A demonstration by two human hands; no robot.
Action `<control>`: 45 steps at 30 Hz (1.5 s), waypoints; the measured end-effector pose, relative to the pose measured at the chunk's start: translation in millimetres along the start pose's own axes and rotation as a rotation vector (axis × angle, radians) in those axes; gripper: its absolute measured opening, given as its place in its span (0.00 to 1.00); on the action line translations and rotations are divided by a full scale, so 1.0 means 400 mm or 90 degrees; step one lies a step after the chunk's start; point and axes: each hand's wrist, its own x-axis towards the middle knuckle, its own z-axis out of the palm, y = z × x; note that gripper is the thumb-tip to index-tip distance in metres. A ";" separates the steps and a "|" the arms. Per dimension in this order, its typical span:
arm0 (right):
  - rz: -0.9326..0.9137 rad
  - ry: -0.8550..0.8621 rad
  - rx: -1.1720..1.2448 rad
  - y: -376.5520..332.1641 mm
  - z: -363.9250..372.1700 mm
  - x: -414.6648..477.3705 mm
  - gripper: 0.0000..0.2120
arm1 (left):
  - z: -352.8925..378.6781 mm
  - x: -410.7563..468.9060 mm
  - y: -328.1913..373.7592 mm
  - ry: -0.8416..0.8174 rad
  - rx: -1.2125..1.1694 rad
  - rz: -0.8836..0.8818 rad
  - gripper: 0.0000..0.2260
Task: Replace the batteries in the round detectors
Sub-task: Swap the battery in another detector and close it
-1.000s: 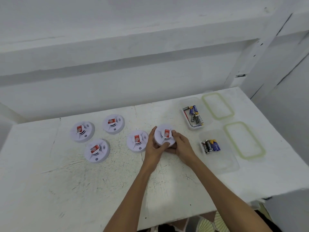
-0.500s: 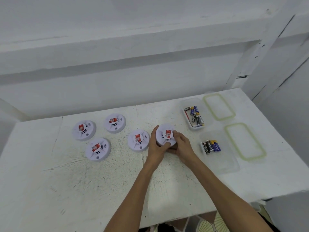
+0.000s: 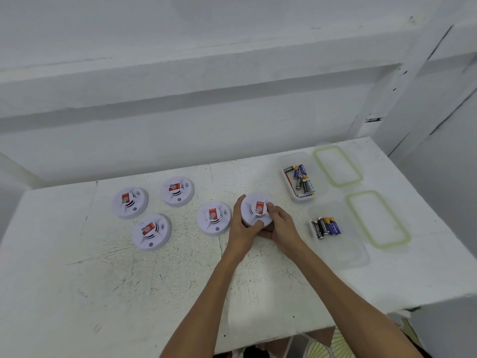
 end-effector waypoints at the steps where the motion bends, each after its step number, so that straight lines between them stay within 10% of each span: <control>1: -0.001 0.000 -0.001 0.001 0.000 0.000 0.19 | 0.000 0.001 -0.001 0.001 0.003 0.002 0.41; 13: -0.008 0.026 -0.013 0.005 0.009 0.000 0.19 | -0.030 0.002 -0.005 -0.021 -0.105 -0.079 0.21; 45: -0.025 0.018 -0.036 0.009 0.009 -0.005 0.19 | -0.020 -0.011 -0.002 0.003 -0.110 -0.038 0.20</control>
